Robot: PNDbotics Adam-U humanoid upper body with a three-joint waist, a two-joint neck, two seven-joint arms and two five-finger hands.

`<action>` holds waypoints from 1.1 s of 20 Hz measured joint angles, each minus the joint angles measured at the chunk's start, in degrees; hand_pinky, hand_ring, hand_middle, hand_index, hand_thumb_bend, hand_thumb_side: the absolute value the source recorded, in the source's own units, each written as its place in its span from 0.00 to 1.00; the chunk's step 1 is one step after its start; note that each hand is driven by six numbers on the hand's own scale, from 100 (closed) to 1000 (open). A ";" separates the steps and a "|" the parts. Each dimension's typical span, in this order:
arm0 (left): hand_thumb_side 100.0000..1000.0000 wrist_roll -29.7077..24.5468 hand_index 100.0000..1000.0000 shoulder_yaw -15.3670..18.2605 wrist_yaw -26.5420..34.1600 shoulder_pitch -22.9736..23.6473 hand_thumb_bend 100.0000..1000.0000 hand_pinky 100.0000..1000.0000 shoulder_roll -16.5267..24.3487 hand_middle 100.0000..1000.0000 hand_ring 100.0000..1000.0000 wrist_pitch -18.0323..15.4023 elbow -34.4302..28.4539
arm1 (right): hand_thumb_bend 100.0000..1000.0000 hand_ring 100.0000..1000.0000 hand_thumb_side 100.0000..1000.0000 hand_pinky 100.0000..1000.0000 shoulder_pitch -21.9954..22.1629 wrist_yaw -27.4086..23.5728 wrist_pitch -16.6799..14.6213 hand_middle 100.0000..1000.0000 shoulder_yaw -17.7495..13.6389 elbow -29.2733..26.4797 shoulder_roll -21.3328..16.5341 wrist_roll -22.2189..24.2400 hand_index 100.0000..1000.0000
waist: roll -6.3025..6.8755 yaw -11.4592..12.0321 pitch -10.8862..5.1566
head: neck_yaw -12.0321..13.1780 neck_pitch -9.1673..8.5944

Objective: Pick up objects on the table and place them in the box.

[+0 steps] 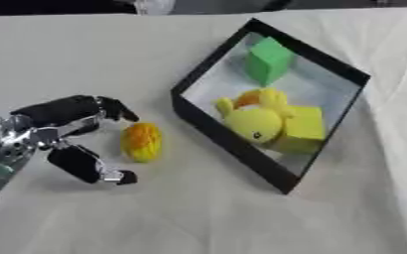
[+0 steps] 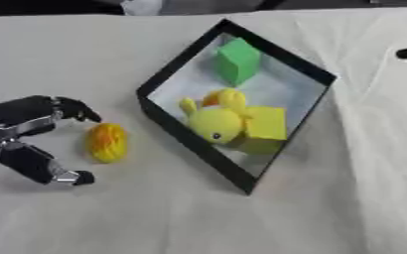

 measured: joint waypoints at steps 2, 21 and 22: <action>0.49 0.72 0.89 -0.10 -0.66 -0.02 0.51 0.83 -0.45 0.78 0.80 0.10 0.51 | 0.00 0.64 0.52 0.88 0.00 0.02 0.02 0.74 0.01 0.00 0.00 0.03 0.86 | 0.00 0.00 0.00 | 0.00 0.00; 0.36 6.27 0.84 -0.19 -3.44 -0.58 0.32 0.79 -6.31 0.73 0.76 2.44 7.07 | 0.00 0.64 0.53 0.88 0.03 0.08 0.05 0.74 0.04 0.36 0.71 0.29 0.86 | 0.00 -0.23 0.95 | 0.06 -0.51; 0.29 6.29 0.82 -0.19 -3.44 -0.59 0.28 0.78 -6.48 0.71 0.75 2.46 7.15 | 0.00 0.64 0.53 0.88 0.03 0.10 0.07 0.74 0.04 0.38 0.86 0.29 0.86 | 0.00 -0.23 1.00 | 0.07 -0.51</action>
